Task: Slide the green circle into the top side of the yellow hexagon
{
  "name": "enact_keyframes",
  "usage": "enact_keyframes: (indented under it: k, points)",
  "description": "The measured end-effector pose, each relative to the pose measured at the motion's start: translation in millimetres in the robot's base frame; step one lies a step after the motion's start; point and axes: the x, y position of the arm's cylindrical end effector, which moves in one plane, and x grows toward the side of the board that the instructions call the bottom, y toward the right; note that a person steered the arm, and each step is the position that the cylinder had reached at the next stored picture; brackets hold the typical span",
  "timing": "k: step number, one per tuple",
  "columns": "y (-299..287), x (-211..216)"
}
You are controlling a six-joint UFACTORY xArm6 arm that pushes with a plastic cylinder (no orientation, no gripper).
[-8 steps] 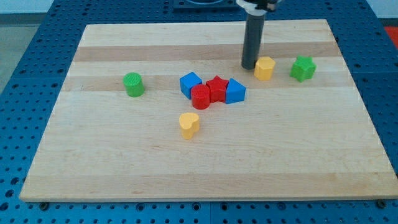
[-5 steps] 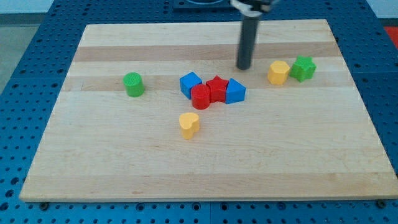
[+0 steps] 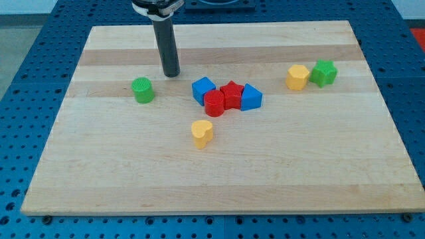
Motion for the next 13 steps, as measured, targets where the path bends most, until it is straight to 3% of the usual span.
enact_keyframes:
  k: [2, 4, 8, 13]
  points:
    - [0.0, 40.7]
    - [-53.9, 96.5]
    - [-73.7, 81.6]
    - [-39.8, 10.4]
